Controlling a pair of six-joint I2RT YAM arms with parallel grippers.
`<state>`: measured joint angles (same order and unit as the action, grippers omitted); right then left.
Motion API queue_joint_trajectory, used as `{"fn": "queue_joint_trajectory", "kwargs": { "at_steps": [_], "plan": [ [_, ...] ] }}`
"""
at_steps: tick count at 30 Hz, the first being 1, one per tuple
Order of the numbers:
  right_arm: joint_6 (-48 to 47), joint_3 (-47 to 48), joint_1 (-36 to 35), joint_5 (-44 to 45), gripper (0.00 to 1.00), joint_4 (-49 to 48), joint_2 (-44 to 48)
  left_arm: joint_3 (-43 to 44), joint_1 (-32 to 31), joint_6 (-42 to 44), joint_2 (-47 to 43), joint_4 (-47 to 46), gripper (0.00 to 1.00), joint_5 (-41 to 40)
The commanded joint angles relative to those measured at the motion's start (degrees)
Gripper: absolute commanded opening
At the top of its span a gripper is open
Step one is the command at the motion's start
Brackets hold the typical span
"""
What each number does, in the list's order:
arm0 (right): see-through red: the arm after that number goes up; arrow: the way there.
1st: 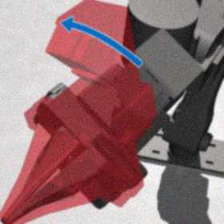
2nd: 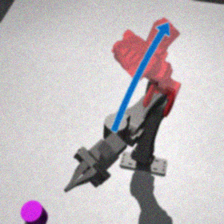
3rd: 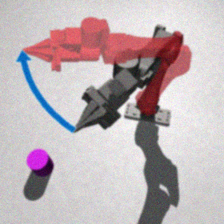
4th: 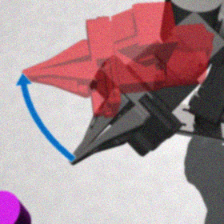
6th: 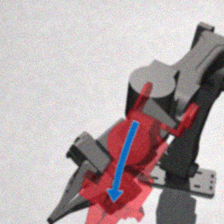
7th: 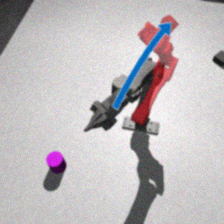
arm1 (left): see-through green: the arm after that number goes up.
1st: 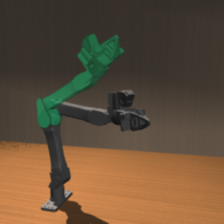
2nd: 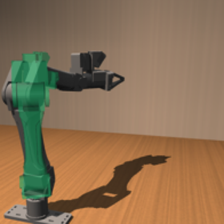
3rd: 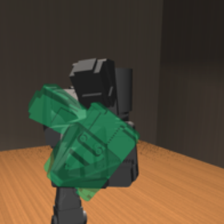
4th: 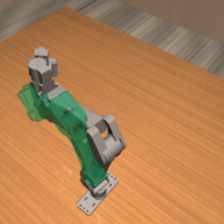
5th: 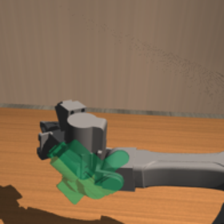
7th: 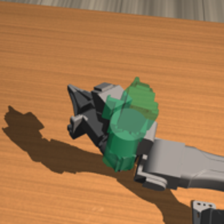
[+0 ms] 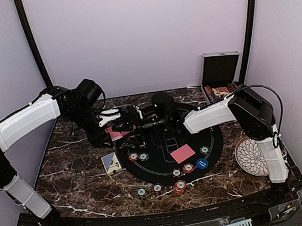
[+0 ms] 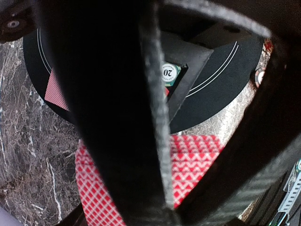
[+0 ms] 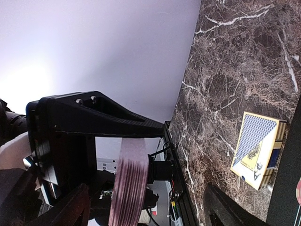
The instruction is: Distribute texas hold em gaming equipment
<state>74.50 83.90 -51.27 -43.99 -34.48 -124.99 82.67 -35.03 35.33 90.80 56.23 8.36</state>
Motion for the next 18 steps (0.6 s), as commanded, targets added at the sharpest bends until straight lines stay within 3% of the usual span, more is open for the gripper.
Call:
{"fn": "queue_joint_trajectory", "kwargs": {
  "at_steps": [1,10,18],
  "plan": [
    [0.3,3.4,-1.3,-0.9,0.84,-1.1,-1.9,1.3,0.2,-0.1,-1.4,0.3,0.0,1.1],
    [0.8,8.6,-2.4,-1.2,0.84,0.9,-6.2,1.7,0.1,-0.3,-0.9,0.4,0.0,1.6],
    [-2.6,11.8,-2.3,0.2,0.84,9.3,-8.4,1.2,0.1,-0.3,-1.4,0.4,0.0,1.3]
  ]
}}
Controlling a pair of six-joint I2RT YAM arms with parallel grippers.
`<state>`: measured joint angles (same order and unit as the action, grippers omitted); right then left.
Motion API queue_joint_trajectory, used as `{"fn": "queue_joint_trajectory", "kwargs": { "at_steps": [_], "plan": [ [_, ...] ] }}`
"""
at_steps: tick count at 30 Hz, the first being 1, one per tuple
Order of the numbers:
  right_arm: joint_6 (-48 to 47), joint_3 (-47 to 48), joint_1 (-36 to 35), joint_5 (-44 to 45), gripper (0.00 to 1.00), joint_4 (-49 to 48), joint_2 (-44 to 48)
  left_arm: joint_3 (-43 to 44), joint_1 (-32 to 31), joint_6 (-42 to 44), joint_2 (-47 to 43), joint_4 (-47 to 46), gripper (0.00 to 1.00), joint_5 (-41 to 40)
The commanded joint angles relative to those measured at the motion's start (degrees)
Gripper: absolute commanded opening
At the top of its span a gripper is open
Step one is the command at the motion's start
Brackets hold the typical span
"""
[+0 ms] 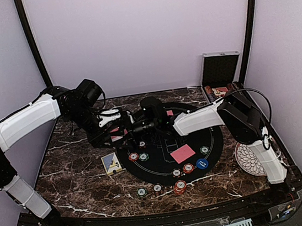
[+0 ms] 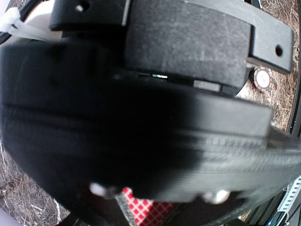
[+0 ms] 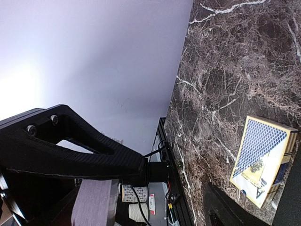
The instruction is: Distribute texas hold em gaming equipment
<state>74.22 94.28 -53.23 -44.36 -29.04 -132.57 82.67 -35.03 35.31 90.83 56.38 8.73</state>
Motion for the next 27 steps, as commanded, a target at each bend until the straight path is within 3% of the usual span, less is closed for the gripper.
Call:
{"fn": "queue_joint_trajectory", "kwargs": {
  "at_steps": [1,9,27],
  "plan": [
    [-2.7,1.1,-0.2,0.9,0.84,4.5,-0.7,1.1,0.2,-0.2,-1.4,0.2,0.0,1.0],
    [-4.0,-5.3,2.3,2.2,0.81,4.9,3.2,0.9,0.2,0.0,-1.9,0.2,0.0,0.6],
    [-0.2,-12.9,3.5,0.2,0.55,-3.3,9.4,0.6,0.2,0.1,-2.0,0.0,0.0,0.4]
  ]
}}
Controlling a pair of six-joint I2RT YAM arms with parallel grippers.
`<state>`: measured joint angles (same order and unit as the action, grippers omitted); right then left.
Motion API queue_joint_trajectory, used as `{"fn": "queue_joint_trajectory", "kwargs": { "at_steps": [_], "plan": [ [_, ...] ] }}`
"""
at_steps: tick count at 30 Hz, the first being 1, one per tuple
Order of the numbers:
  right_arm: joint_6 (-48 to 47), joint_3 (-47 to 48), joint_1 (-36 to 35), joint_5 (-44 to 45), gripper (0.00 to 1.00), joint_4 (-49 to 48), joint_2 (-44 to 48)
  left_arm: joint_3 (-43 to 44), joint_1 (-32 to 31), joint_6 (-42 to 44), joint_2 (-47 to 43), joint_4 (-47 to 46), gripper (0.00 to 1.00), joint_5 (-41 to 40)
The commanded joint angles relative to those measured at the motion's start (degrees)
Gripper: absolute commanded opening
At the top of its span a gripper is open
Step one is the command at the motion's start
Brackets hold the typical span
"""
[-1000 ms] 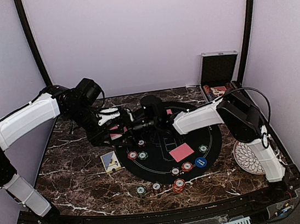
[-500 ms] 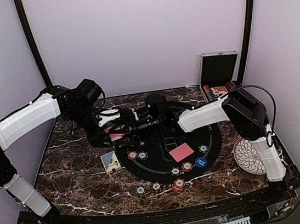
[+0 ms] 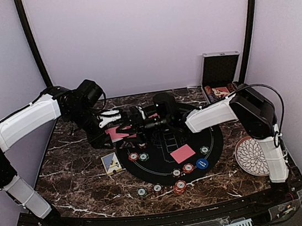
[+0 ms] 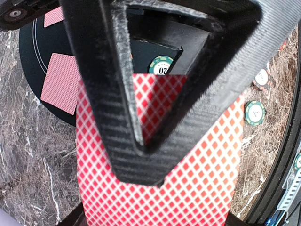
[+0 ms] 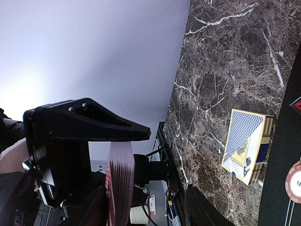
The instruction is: Distribute texas hold em gaming equipment
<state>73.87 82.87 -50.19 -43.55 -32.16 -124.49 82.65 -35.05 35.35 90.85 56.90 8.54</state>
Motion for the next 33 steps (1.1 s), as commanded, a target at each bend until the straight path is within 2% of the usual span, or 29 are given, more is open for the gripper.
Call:
{"fn": "queue_joint_trajectory", "kwargs": {
  "at_steps": [1,14,24,33],
  "plan": [
    [0.3,-1.7,0.5,-0.7,0.53,-0.4,1.4,0.5,0.2,0.1,-2.1,-0.6,0.0,0.6],
    [1.3,-5.1,1.4,-0.8,0.16,-1.2,6.5,-0.6,0.2,0.2,-2.3,-1.2,0.0,-0.2],
    [0.5,-9.5,3.8,-0.8,0.07,-0.4,11.4,-0.3,0.2,0.4,-2.0,-1.1,0.0,-0.5],
    [-4.2,-18.9,10.2,-2.4,0.04,4.6,18.4,-0.5,0.2,0.7,-2.2,-0.9,0.0,-0.5]
  ]
}}
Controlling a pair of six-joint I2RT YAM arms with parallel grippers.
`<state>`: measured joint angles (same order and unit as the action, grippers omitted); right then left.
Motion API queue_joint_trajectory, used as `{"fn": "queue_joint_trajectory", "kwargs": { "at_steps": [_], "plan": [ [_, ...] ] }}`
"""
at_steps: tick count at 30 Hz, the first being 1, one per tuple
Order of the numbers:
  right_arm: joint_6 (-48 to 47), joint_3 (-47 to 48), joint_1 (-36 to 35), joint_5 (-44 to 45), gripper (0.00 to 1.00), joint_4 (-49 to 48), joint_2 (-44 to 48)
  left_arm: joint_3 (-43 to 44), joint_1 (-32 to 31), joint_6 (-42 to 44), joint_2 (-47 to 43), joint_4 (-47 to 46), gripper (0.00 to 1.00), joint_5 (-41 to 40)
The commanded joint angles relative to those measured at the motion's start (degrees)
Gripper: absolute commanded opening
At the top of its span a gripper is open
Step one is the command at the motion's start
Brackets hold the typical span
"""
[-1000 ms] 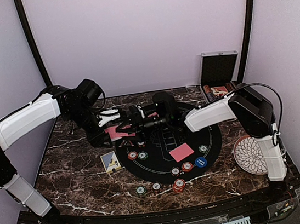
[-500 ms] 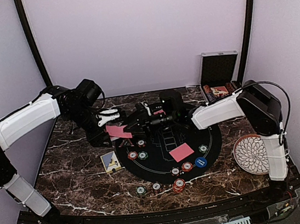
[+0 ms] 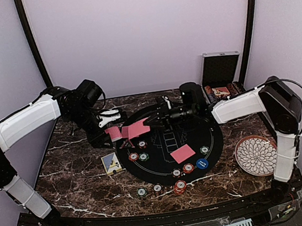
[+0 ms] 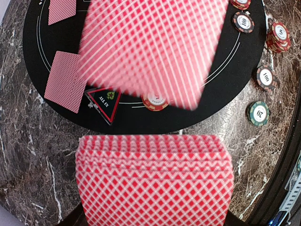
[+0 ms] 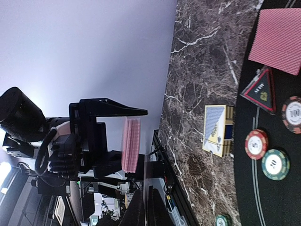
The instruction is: Distribute texas hold em gaming equipment
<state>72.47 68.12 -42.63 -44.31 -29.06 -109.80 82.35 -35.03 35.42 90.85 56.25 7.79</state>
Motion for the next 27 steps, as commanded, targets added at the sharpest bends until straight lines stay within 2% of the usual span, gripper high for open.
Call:
{"fn": "queue_joint_trajectory", "kwargs": {
  "at_steps": [1,8,11,19,27],
  "plan": [
    [-3.2,-5.3,3.5,-1.8,0.04,2.0,4.4,-0.1,0.1,0.7,-2.2,-0.2,0.0,0.2],
    [-9.3,-11.8,8.2,-2.8,0.02,7.9,7.7,0.4,0.2,0.6,-1.8,0.2,0.0,0.4],
    [-15.6,-12.8,10.0,-2.0,0.01,15.3,8.5,0.5,0.1,0.7,-1.7,0.4,0.0,0.5],
    [-31.8,-12.2,12.6,5.4,0.0,35.4,7.6,0.4,0.1,0.6,-1.6,0.4,0.0,0.8],
    [-39.4,-10.4,12.6,13.0,0.02,44.5,5.4,0.3,0.1,0.5,-1.9,0.9,0.0,1.0]
  ]
}}
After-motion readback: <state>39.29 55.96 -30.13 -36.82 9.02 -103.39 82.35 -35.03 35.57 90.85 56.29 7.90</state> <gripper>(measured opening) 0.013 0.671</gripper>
